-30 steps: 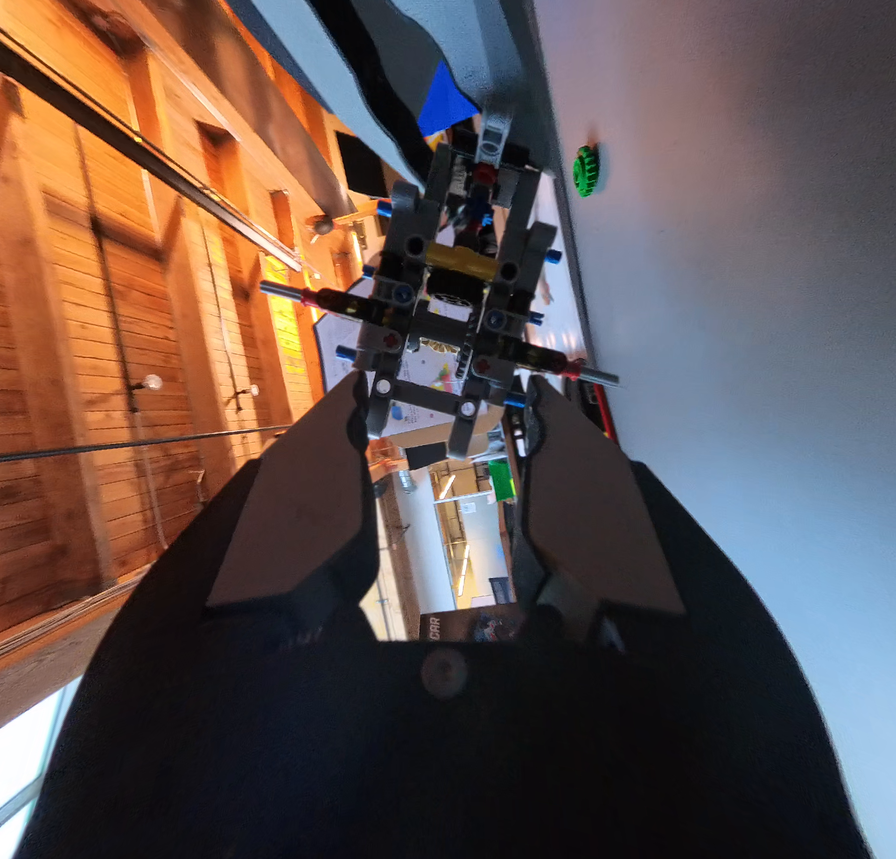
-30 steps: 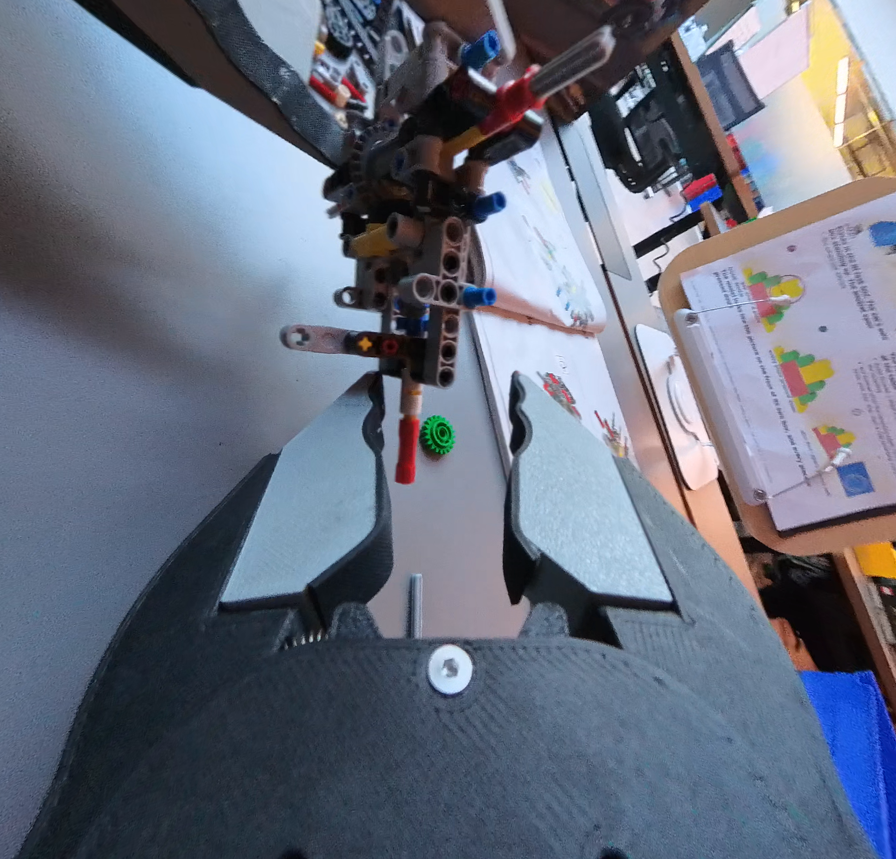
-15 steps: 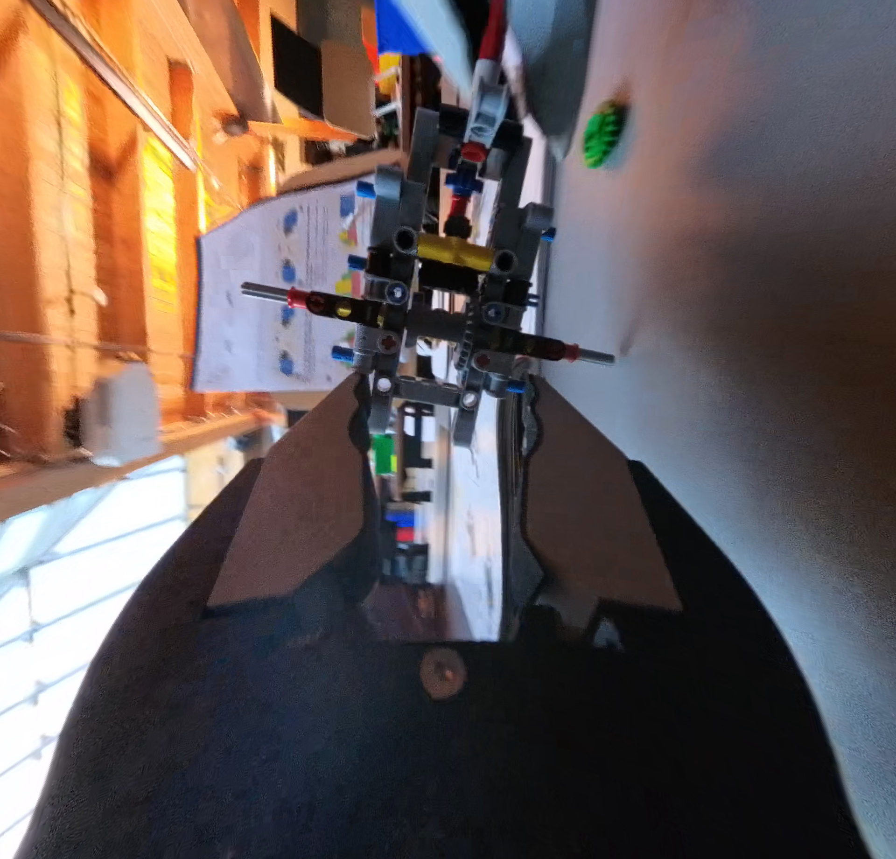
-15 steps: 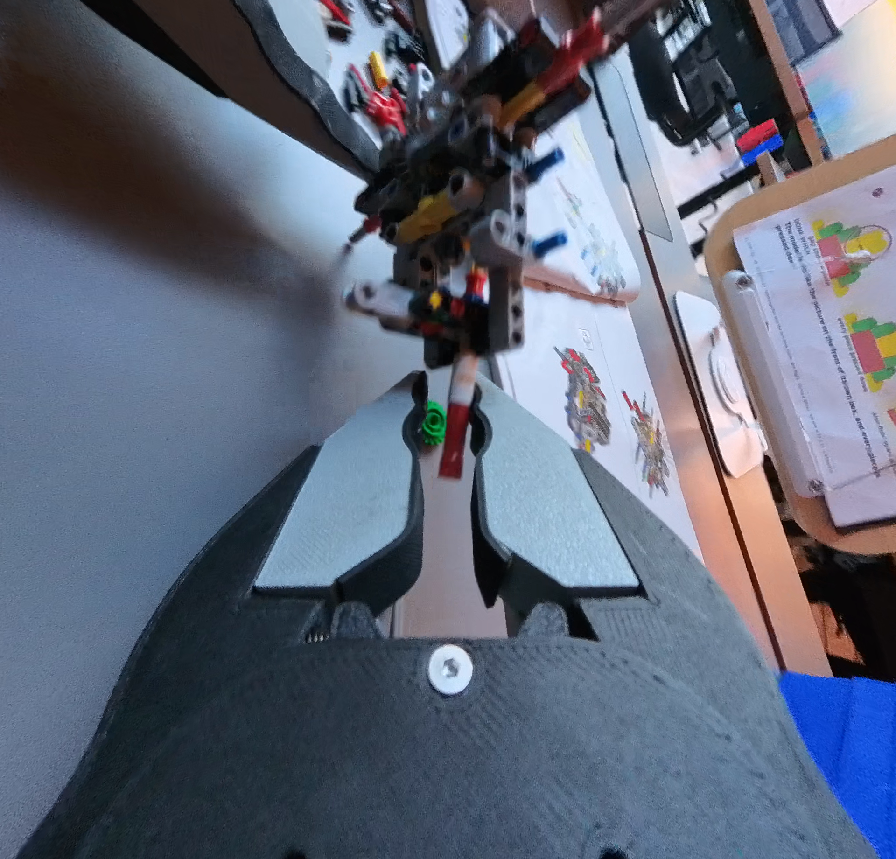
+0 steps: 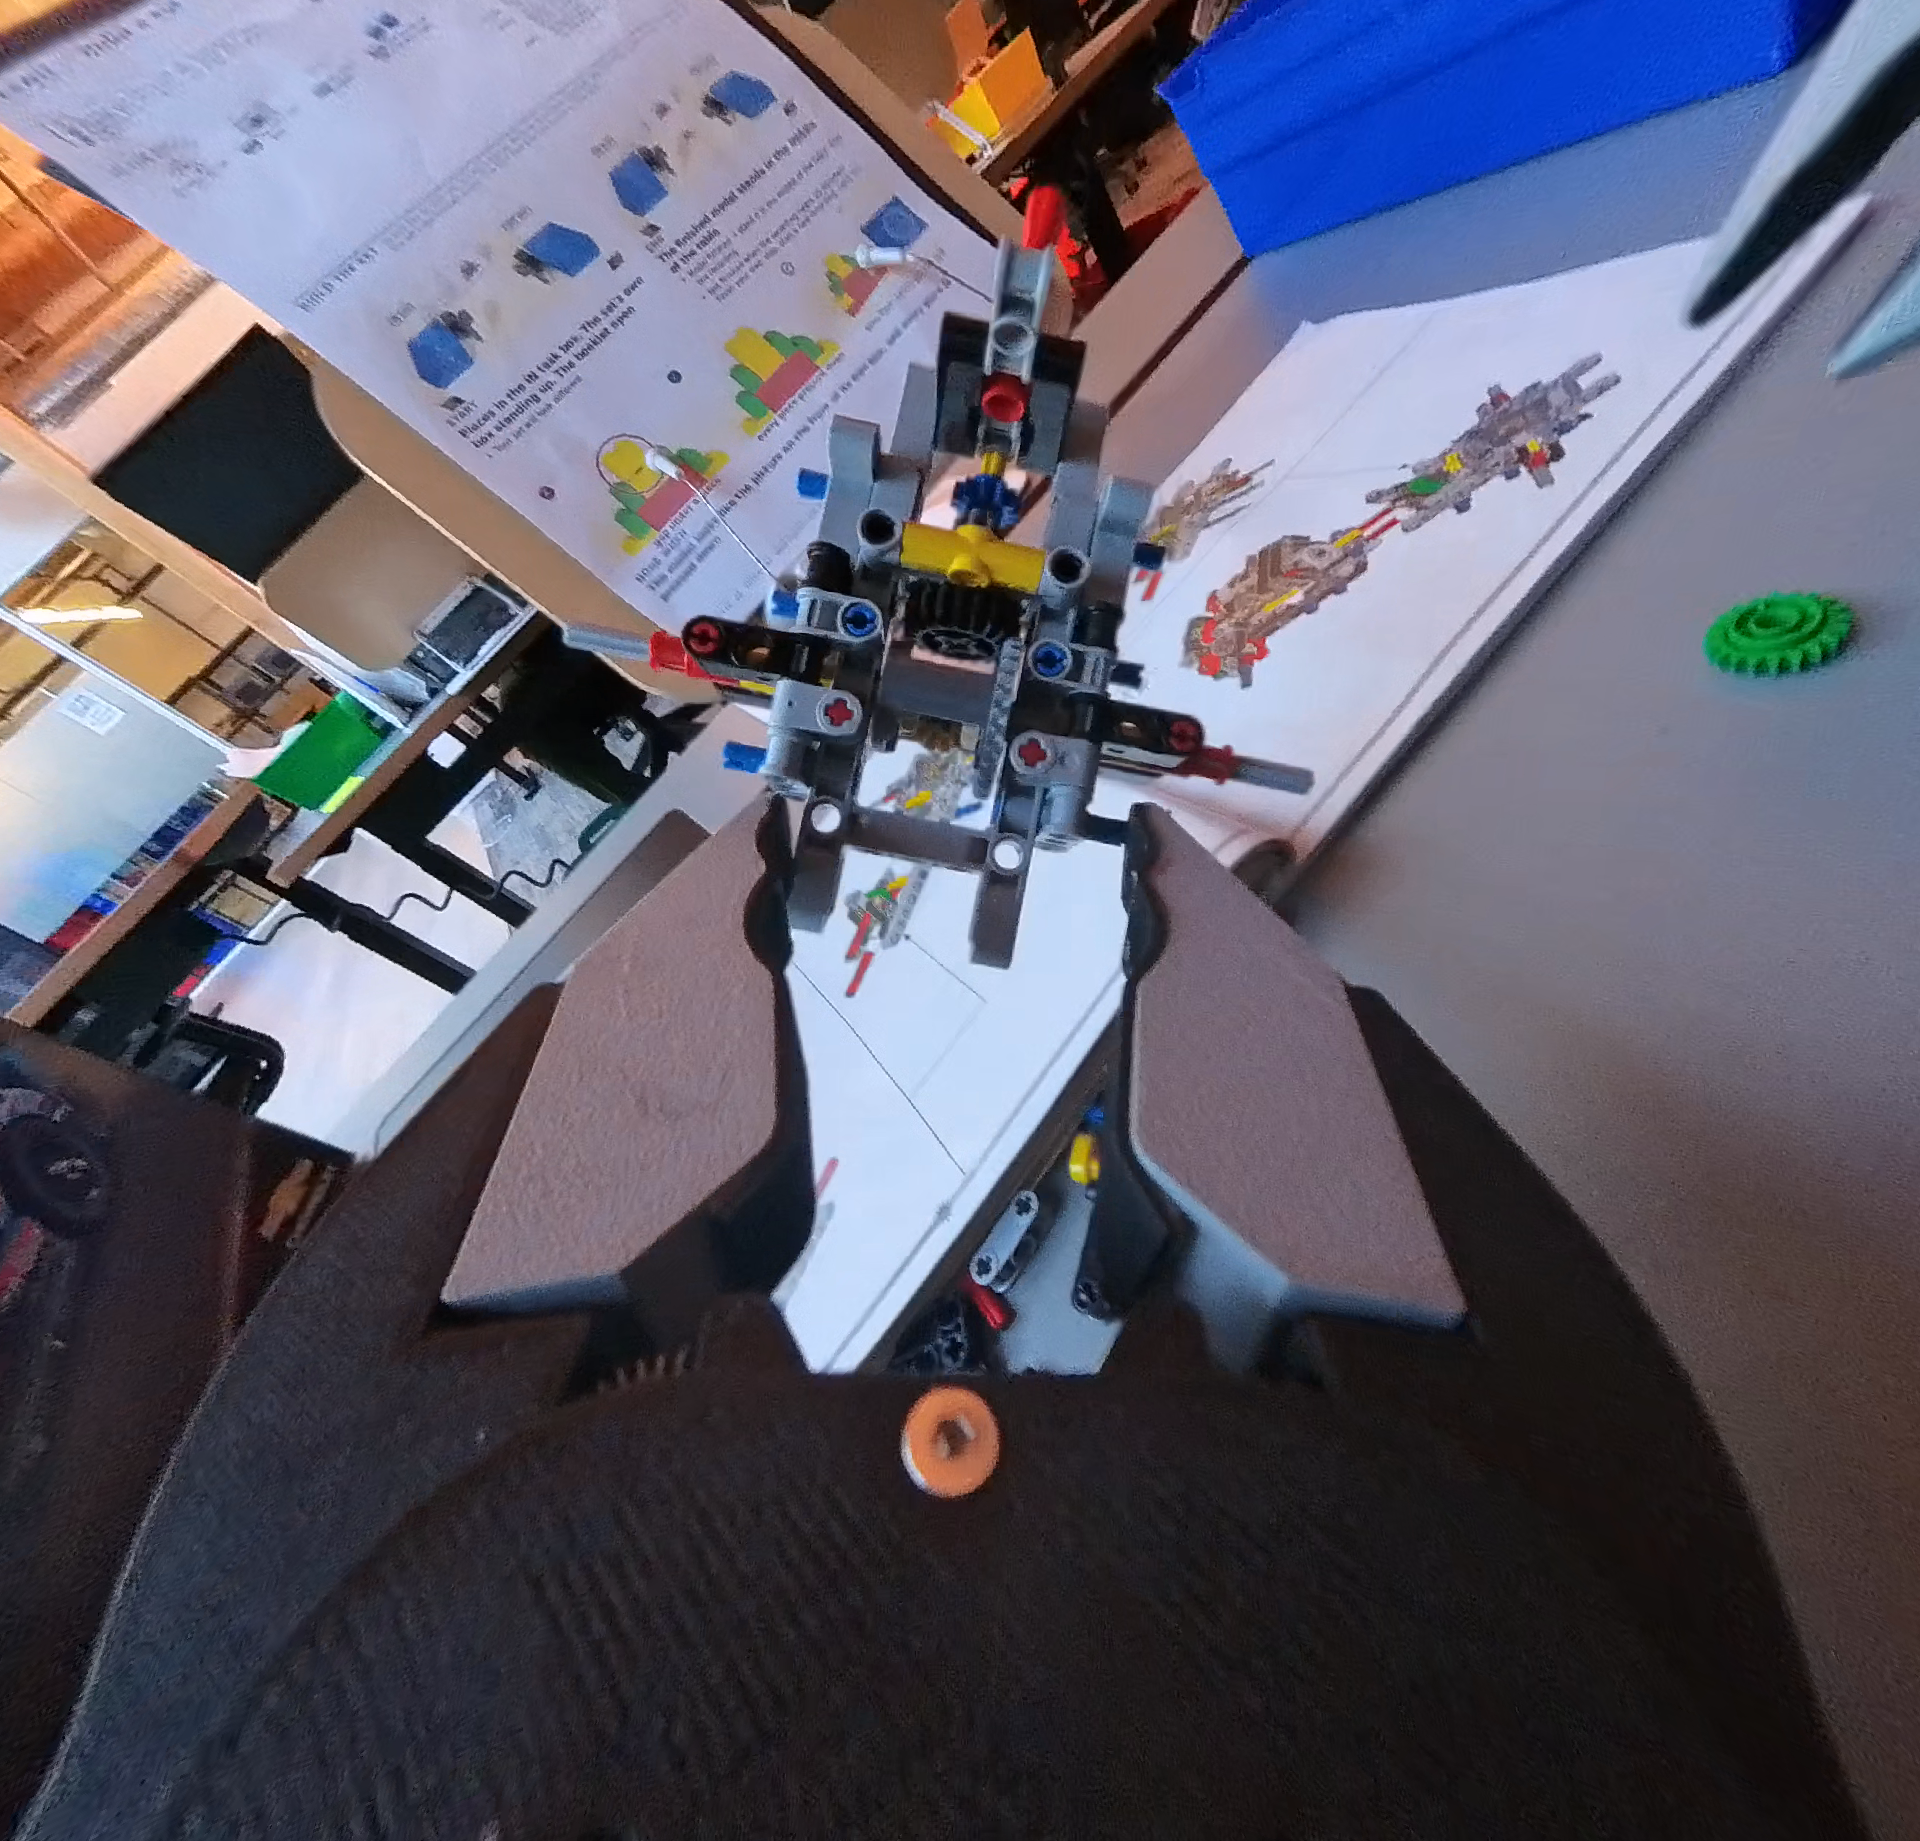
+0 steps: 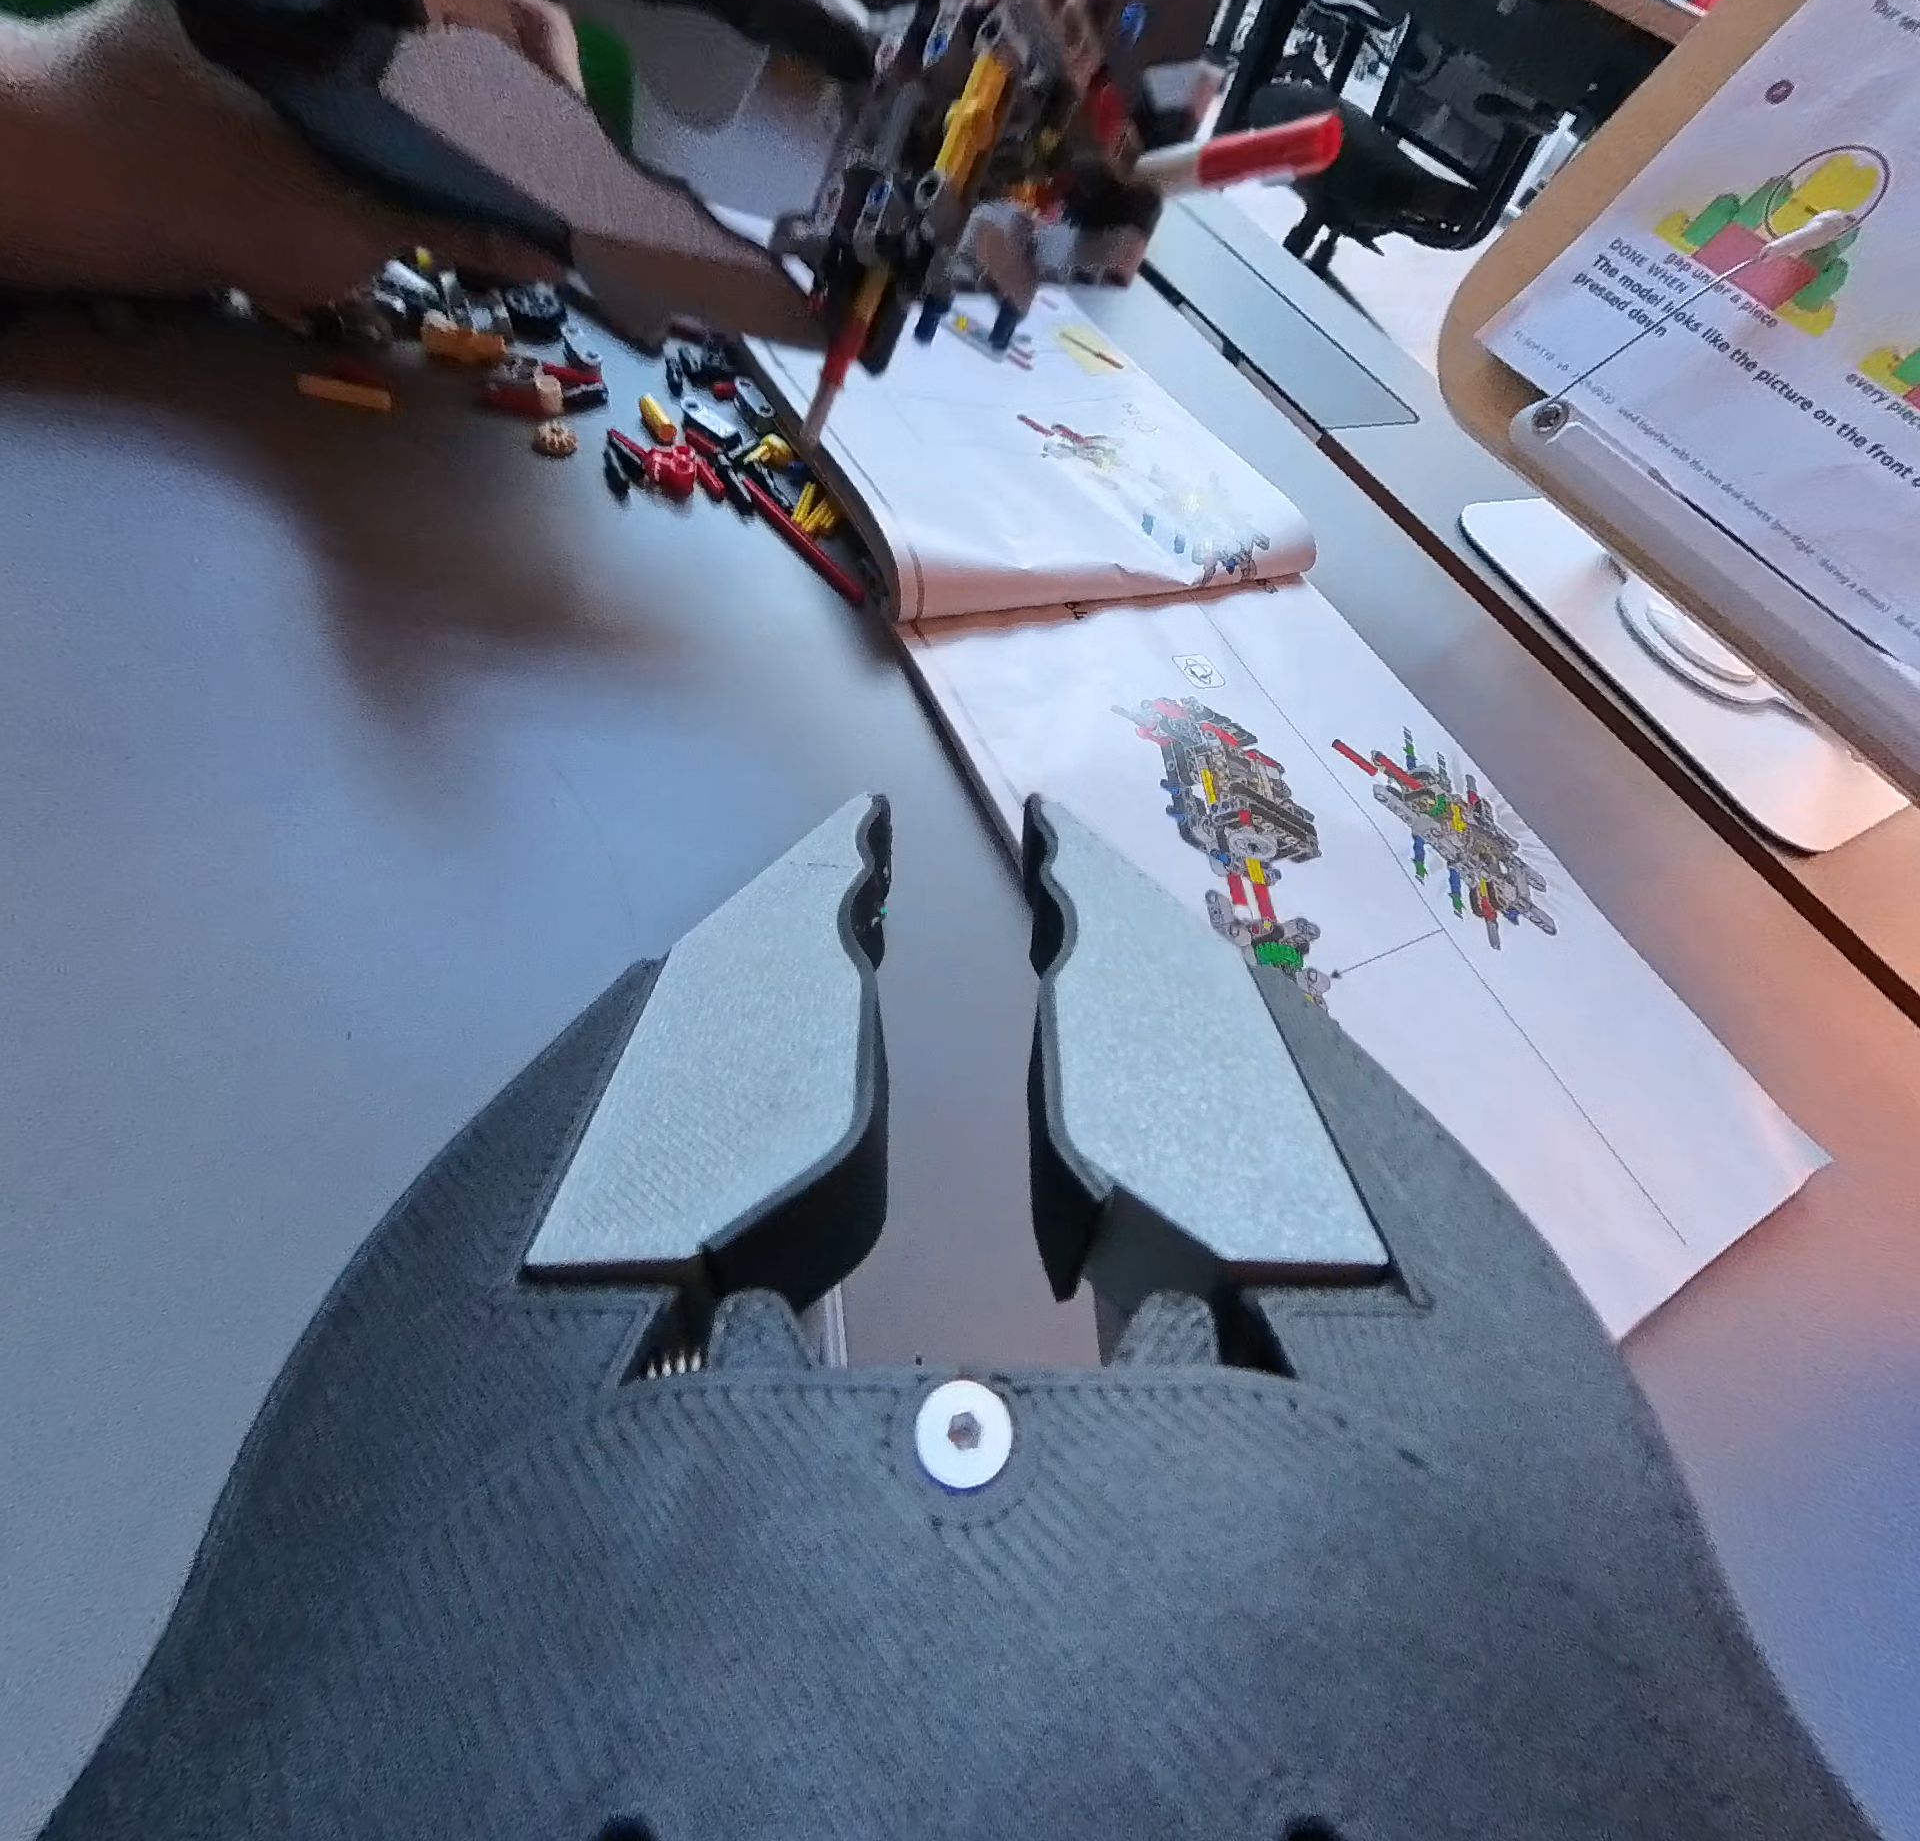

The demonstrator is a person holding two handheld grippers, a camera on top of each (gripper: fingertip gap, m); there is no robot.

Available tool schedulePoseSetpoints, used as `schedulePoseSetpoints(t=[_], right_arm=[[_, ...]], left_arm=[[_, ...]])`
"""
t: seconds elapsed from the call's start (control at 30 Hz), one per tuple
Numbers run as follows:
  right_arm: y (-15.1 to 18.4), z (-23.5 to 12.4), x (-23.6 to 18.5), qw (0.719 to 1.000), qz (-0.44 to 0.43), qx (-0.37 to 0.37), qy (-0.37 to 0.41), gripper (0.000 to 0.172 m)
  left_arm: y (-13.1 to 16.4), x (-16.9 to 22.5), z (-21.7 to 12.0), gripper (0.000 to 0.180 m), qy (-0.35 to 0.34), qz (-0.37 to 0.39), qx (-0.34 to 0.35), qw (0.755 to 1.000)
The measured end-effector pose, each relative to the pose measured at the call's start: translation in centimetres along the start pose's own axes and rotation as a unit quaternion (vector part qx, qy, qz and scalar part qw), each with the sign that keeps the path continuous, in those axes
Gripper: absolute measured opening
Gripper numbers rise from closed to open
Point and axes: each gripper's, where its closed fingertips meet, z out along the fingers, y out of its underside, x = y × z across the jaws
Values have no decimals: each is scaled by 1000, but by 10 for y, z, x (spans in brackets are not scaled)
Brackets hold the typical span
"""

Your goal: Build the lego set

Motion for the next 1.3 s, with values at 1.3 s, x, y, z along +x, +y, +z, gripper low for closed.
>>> schedulePoseSetpoints(t=[1.3], right_arm=[[-30,82,-182,953,-193,-84,-218,5]], left_arm=[[25,10,-76,61,203,-128,-47,970]])
